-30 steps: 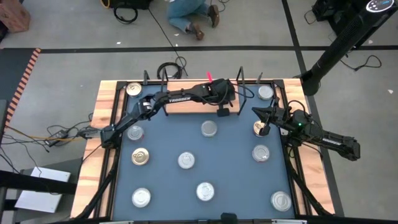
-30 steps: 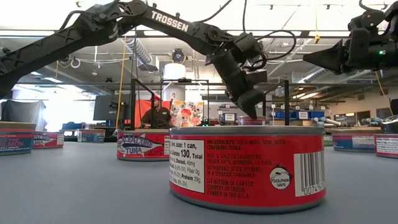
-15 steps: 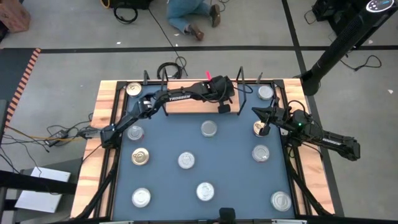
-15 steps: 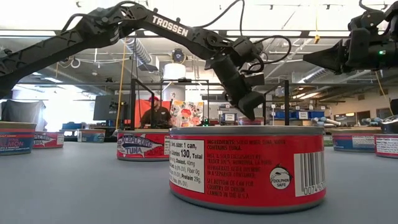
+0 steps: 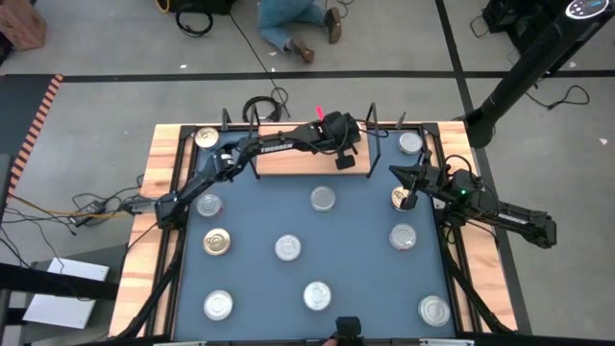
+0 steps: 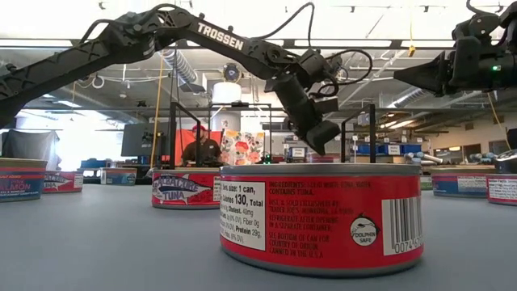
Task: Stack canned seafood by type on shelf
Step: Put the blue tuna can on the shelf, then adjust the shelf
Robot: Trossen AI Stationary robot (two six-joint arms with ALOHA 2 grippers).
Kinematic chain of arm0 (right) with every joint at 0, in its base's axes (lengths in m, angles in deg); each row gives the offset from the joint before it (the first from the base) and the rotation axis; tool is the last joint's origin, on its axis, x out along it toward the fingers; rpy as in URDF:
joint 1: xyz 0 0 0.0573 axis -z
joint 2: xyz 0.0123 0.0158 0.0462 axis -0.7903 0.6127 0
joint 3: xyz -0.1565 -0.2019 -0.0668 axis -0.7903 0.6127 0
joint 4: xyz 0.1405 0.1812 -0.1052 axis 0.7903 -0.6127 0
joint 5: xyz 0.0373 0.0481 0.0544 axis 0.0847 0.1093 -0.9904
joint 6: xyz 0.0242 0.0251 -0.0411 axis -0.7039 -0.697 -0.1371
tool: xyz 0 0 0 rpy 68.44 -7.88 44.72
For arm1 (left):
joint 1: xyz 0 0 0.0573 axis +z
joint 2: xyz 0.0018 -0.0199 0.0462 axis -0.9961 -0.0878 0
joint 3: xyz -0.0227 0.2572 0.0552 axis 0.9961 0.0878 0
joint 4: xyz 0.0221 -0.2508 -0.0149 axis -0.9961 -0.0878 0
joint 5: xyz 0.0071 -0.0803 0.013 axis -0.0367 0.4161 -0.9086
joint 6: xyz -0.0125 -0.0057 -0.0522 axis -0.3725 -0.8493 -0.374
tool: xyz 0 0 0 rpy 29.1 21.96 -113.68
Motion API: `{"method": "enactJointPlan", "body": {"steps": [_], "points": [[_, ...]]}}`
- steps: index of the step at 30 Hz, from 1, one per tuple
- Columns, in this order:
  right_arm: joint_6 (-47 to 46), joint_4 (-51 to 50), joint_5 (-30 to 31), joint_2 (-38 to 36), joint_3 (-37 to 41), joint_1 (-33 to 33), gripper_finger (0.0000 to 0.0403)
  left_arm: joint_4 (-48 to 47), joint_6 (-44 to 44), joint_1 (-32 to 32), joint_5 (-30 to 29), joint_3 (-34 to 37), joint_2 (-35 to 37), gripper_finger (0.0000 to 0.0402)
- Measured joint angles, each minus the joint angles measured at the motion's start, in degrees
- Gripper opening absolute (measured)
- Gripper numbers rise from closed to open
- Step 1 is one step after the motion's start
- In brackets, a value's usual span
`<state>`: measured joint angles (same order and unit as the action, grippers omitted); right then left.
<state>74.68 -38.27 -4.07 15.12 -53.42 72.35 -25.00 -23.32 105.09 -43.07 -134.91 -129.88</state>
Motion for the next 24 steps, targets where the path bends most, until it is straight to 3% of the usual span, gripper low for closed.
{"method": "enactJointPlan", "body": {"steps": [13,24], "points": [[0.0,0.0,0.0,0.0,0.0,0.0,0.0028,2.55,-1.86,-3.83,0.48,-0.2,3.55,0.0001],[0.0,-0.02,0.0,-0.01,-0.02,-0.01,0.0028,15.83,-4.53,-6.68,3.21,4.71,3.59,0.0001]]}}
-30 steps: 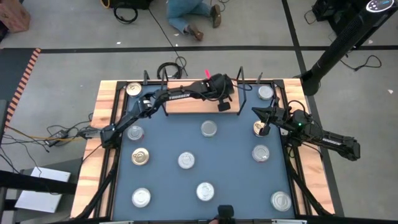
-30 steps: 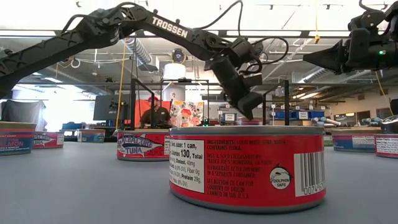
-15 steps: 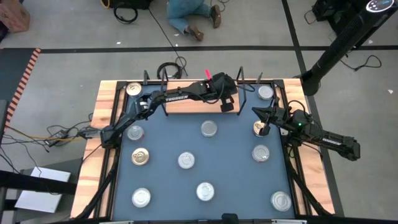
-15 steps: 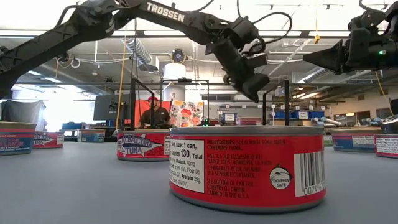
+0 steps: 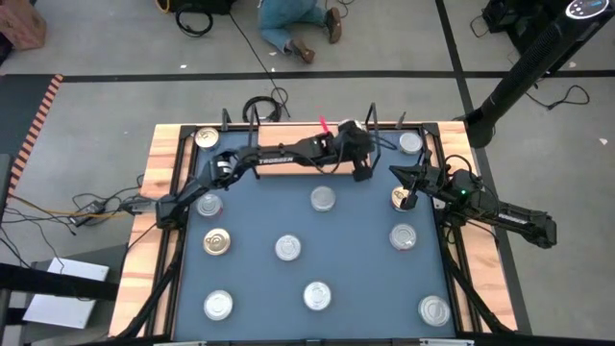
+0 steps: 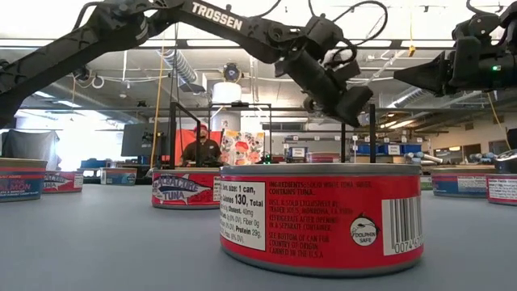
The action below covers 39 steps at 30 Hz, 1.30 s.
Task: Stack canned seafood by type on shelf
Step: Adjust the shelf
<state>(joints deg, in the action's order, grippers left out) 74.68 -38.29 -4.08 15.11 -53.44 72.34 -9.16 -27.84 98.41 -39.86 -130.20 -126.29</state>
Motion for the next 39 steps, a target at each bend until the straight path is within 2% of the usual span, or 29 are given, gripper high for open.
{"method": "enactJointPlan", "body": {"steps": [11,17,21,26,32,39], "points": [[0.0,0.02,0.0,0.0,0.02,0.06,0.0028,7.35,-1.25,-1.72,2.58,2.61,-0.11,0.0],[0.0,0.02,0.0,0.02,0.02,0.06,0.0028,13.75,-2.67,-1.85,7.64,2.65,-0.11,0.0],[0.0,0.02,0.02,0.0,0.01,0.06,0.0028,22.09,-1.86,-2.45,7.63,5.83,-0.13,0.0],[-0.02,0.11,0.02,0.02,0.01,0.06,0.0028,23.48,-1.91,-1.91,7.96,9.57,2.25,0.0],[-0.08,0.05,0.0,0.0,0.02,0.0,0.0028,32.28,-1.46,-0.76,7.42,20.63,9.07,0.0],[-3.14,0.28,0.08,0.02,0.02,-0.11,0.0028,37.66,0.19,0.75,8.16,40.6,23.75,0.0]]}}
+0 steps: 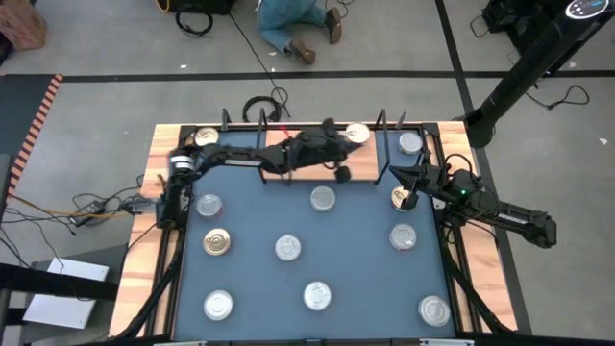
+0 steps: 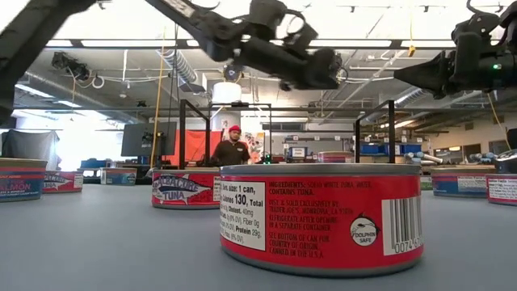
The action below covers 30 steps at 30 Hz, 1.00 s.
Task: Stack canned seafood by type on shelf
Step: Adjust the shelf
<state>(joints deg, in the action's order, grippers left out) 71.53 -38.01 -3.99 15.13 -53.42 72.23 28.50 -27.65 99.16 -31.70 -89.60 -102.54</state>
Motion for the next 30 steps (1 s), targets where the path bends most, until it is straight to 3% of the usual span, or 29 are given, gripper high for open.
{"method": "enactJointPlan", "body": {"steps": [7,14,24,30], "points": [[0.39,0.69,-0.27,0.0,0.0,0.0,0.0028,5.25,-0.49,0.54,3.1,18.27,15.43,0.0],[-2.42,1.48,-0.97,-0.02,0.0,-0.09,0.0028,6.22,1.52,0.43,4.49,30.54,26.17,0.0],[-3.13,1.05,-1.18,0.28,0.0,0.0,0.0027,8.06,1.47,0.34,7.02,43.76,34.7,0.0],[-3.87,-0.34,0.2,5.29,-0.67,-0.13,0.0007,4.98,1.32,0.32,7.23,47.57,39.44,0.0]]}}
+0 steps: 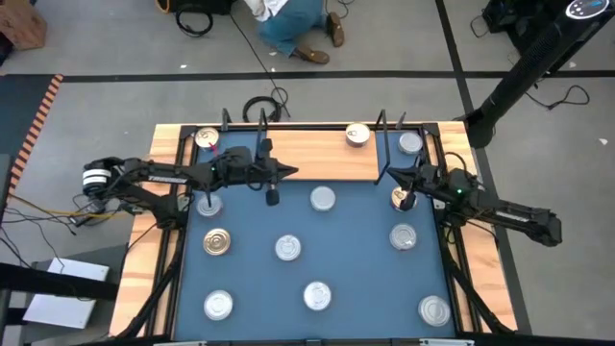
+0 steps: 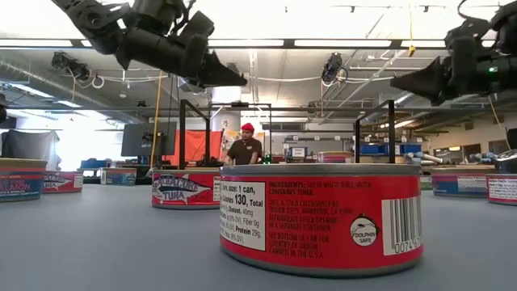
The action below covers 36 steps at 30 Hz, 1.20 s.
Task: Stack canned seafood by type on shelf
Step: Adjust the shelf
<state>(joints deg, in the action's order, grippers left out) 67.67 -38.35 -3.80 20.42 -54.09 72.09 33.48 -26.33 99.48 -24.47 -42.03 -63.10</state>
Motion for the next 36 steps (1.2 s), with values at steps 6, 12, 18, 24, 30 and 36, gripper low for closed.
{"method": "enactJointPlan", "body": {"steps": [6,12,18,24,30,36], "points": [[-1.11,-12.55,4.86,8.95,-6.61,-0.01,0.0004,-8.85,0.26,0.0,-0.02,-0.19,3.57,0.0001],[-1.99,-15.03,8.85,18.42,-10.63,0.15,0.0004,-15.42,0.2,0.48,-2.36,-0.1,3.0,0.0001],[-2.21,-11.81,12.01,26.24,-11.99,0.52,0.0004,-18.59,0.65,1.92,-7.59,-0.24,2.98,0.0001],[-2.08,-6.96,12.72,32.7,-11.99,2.6,0.0004,-20.62,0.76,4.48,-9.82,-0.32,3.02,0.0001],[-2.09,-3.63,11.08,36.67,-12.05,3.84,0.0004,-21.05,0.82,6.15,-9.7,-0.33,3.02,0.0001],[-2.95,-2.83,10.89,37.31,-12.03,3.87,0.0005,-21.25,0.79,6.4,-8.82,-0.32,3.0,0.0001]]}}
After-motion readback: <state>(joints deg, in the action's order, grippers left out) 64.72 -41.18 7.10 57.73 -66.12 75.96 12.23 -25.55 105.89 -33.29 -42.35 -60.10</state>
